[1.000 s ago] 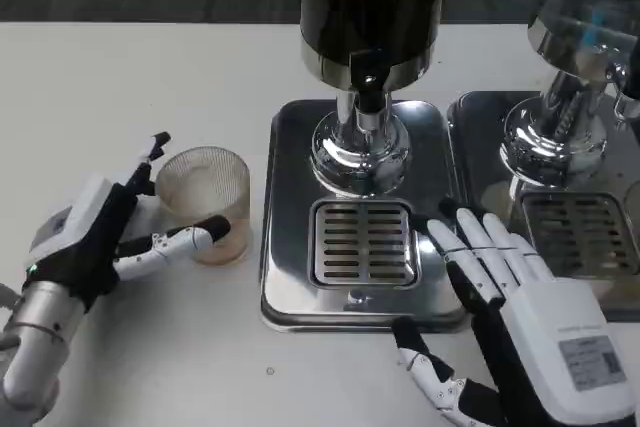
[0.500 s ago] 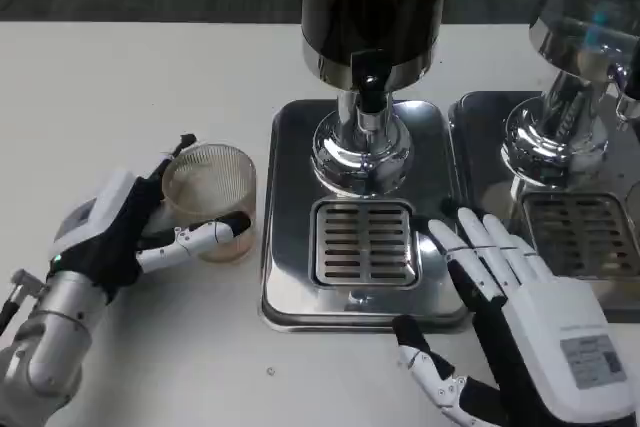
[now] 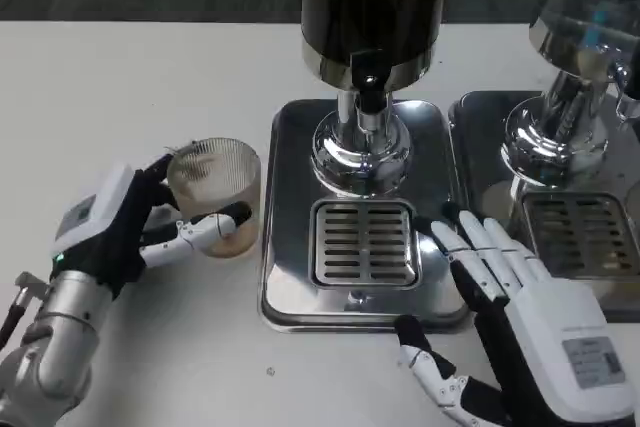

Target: Grasp the cup under the faucet to collect the drink, then remove the cup.

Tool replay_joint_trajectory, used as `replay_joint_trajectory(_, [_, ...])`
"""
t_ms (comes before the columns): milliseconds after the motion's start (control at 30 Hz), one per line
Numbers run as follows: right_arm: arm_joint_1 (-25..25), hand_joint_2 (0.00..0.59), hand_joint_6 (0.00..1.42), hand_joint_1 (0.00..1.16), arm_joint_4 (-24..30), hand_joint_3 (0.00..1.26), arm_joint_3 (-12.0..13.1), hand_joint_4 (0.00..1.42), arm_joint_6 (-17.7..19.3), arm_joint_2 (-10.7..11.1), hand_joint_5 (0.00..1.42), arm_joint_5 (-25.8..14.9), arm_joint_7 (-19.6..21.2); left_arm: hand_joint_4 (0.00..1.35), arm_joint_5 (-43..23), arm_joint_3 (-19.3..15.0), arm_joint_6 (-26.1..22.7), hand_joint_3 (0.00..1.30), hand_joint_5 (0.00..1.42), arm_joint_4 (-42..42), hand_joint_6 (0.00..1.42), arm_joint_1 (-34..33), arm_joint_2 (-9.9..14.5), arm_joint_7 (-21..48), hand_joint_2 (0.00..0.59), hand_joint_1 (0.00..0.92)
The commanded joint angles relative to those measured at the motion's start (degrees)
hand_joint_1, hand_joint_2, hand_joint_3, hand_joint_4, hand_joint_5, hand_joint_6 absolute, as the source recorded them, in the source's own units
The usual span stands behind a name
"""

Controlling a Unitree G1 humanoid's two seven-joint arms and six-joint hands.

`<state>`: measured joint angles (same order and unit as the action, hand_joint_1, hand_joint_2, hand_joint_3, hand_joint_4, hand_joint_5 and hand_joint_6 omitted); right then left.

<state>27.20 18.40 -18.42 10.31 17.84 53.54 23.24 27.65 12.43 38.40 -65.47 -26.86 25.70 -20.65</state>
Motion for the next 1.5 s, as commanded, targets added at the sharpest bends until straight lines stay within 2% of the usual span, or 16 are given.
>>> replay_joint_trajectory(33, [-0.5, 0.418, 0.15, 0.35, -0.5, 0.16, 0.5, 0.07, 1.0, -0.3, 0.07, -0.8, 0.8, 0.44, 0.1, 0.0, 1.7, 0.34, 0.63, 0.2, 0.61, 0.7, -0.3, -3.2, 0.122, 0.261])
replay_joint_trajectory(267, [-0.9, 0.423, 0.16, 0.37, -0.8, 0.16, 0.6, 0.07, 1.4, -0.3, 0.08, -1.2, 0.8, 0.54, 0.1, 0.2, 2.2, 0.41, 0.73, -0.2, 0.75, 1.0, -0.3, -4.8, 0.139, 0.267])
replay_joint_trajectory(533, [-1.3, 0.423, 0.16, 0.37, -1.2, 0.16, 0.8, 0.08, 1.9, 0.1, 0.09, -1.8, 0.5, 0.59, 0.0, 0.0, 3.1, 0.43, 0.80, -0.6, 0.82, 1.4, -0.3, -6.4, 0.142, 0.267])
replay_joint_trajectory(933, [-2.1, 0.423, 0.16, 0.38, -2.0, 0.16, 1.2, 0.09, 2.8, 0.3, 0.09, -2.3, 0.3, 0.59, 0.1, -0.5, 5.2, 0.44, 0.81, 0.4, 0.83, 2.1, 0.7, -9.4, 0.143, 0.267])
replay_joint_trajectory(1100, [-1.9, 0.423, 0.16, 0.38, -1.9, 0.16, 1.3, 0.09, 3.0, 0.1, 0.10, -2.3, 0.6, 0.59, 0.8, -0.2, 7.5, 0.44, 0.81, 2.5, 0.83, 2.1, 1.0, -10.7, 0.143, 0.267])
replay_joint_trajectory(1400, [-1.2, 0.423, 0.16, 0.38, -1.7, 0.16, 1.7, 0.09, 2.9, -0.5, 0.10, -2.3, 1.1, 0.59, 2.3, 0.3, 9.5, 0.44, 0.80, 5.3, 0.83, 1.3, 0.0, -10.6, 0.144, 0.267])
replay_joint_trajectory(1500, [-0.7, 0.423, 0.16, 0.38, -1.6, 0.16, 1.7, 0.09, 3.0, -0.9, 0.10, -2.3, 1.7, 0.59, 3.3, 1.3, 9.4, 0.44, 0.80, 5.5, 0.83, 0.1, -1.1, -9.9, 0.144, 0.267])
